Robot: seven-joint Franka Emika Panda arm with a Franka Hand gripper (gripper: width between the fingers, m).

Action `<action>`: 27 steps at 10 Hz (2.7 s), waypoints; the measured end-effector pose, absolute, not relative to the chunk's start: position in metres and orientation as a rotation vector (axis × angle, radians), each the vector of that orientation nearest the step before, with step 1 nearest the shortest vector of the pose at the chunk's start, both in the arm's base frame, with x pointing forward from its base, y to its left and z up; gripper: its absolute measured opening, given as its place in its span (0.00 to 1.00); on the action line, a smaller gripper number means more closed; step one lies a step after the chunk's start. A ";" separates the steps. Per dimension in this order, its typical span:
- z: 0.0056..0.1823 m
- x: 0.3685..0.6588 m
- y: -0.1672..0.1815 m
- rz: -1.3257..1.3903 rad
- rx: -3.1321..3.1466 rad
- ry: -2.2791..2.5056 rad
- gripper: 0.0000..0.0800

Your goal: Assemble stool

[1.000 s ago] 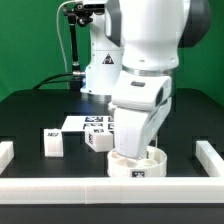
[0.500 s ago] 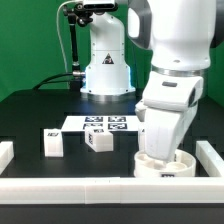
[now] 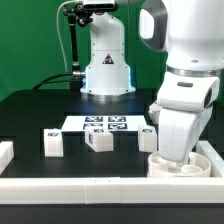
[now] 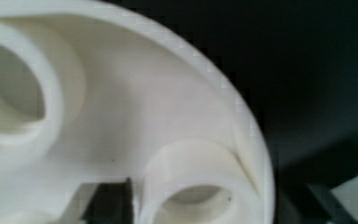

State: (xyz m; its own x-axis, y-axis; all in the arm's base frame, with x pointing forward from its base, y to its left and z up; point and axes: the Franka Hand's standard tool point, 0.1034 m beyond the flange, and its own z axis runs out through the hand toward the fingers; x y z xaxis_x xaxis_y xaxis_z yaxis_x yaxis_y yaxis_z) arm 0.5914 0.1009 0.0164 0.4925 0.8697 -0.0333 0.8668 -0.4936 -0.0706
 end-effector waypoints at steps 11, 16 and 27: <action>0.066 0.578 0.056 0.069 -2.755 -1.481 0.81; 0.066 0.559 0.045 0.074 -2.794 -1.412 0.81; 0.054 0.546 0.043 0.067 -3.092 0.002 0.81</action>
Offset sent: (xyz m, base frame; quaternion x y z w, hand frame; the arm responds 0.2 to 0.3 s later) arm 0.0000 0.0000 0.0000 0.0000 0.0000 0.0000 1.0000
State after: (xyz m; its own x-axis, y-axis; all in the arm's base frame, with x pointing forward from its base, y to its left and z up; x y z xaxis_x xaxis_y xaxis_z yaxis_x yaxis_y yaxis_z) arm 0.5458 0.0430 0.0543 0.9990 -0.0004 -0.0436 -0.0025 -0.9988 -0.0486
